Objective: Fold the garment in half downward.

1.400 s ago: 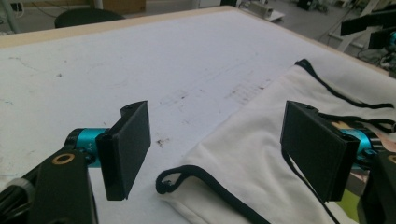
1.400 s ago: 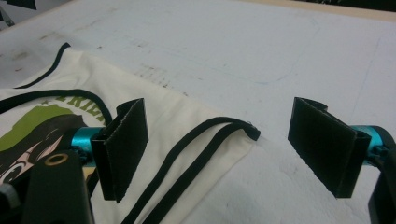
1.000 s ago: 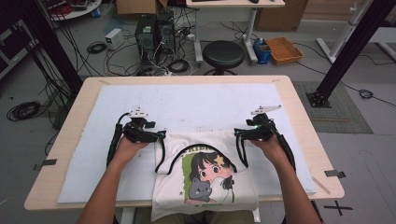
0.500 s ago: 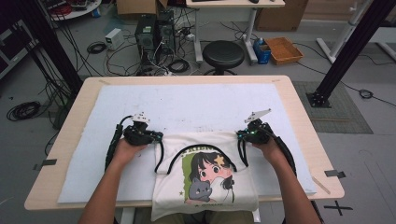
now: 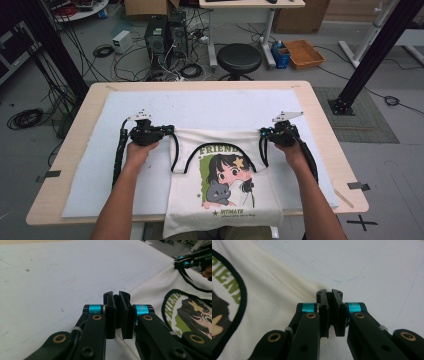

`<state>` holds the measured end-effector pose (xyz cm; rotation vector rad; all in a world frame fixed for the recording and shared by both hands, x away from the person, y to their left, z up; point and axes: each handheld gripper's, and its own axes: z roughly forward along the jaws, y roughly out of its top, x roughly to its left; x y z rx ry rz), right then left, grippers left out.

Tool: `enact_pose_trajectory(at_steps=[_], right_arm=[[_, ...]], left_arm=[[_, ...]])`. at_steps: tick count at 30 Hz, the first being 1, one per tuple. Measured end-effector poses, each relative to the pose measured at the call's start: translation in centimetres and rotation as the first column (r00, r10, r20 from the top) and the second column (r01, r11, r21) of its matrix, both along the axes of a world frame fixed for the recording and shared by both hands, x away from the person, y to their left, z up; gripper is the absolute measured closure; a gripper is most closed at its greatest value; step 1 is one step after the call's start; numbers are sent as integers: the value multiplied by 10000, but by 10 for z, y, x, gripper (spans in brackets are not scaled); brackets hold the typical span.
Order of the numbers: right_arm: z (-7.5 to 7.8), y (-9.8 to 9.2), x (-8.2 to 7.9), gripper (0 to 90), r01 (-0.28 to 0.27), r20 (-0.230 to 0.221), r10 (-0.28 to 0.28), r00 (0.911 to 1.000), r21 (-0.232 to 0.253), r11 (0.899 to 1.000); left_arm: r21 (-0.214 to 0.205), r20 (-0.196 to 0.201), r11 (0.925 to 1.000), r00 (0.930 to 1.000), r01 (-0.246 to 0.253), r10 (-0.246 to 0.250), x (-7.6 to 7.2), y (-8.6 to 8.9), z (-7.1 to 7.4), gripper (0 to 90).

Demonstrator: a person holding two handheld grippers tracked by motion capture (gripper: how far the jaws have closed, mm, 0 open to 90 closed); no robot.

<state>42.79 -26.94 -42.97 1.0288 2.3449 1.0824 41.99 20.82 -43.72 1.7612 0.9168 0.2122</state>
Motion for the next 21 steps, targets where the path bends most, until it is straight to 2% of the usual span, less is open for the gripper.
enact_pose_trajectory(at_steps=[3,4,5,6,7,11,13,14,15,16,17,18,21], right_arm=[[4,-2,-5,856,-139,206,136,9997,148,9998],[11,-3,-14,856,-374,440,357,9984,370,9986],[11,-3,-14,856,-374,440,357,9984,370,9986],[18,-2,-24,855,-718,712,689,9951,383,9967],[20,-2,-27,855,-922,811,886,9928,410,9949],[24,-5,-52,855,-1566,988,1495,9838,678,9853],[21,-10,-63,855,-1789,903,1704,9812,965,9791],[19,-13,-69,855,-1831,832,1750,9811,1036,9776],[18,-16,-74,855,-1882,793,1801,9805,1116,9758],[16,-18,-79,855,-1978,836,1889,9784,1156,9734],[15,-20,-82,854,-2042,800,1957,9774,1182,9718],[14,-21,-89,854,-2189,786,2108,9744,1151,9689],[9,-21,-101,854,-2447,657,2392,9687,956,9649]], left_arm=[[-227,194,9996,9997,177,-173,-6,2,0,842],[-381,457,9984,9981,422,-404,-14,5,3,841],[-381,457,9984,9981,422,-404,-14,5,3,841],[-450,688,9969,9957,646,-614,-24,8,5,841],[-501,745,9957,9945,774,-735,-30,9,6,841],[-624,989,9916,9894,1133,-1068,-53,13,8,841],[-591,991,9903,9879,1254,-1192,-58,13,9,840],[-519,1029,9876,9844,1484,-1426,-67,13,9,840],[-519,1029,9876,9844,1484,-1426,-67,13,9,840],[-394,1018,9851,9814,1677,-1630,-73,12,10,840],[-394,1018,9851,9814,1677,-1630,-73,12,10,840],[-297,944,9802,9768,1958,-1923,-82,10,8,840],[-11,676,9723,9701,2338,-2332,-92,7,3,839]])
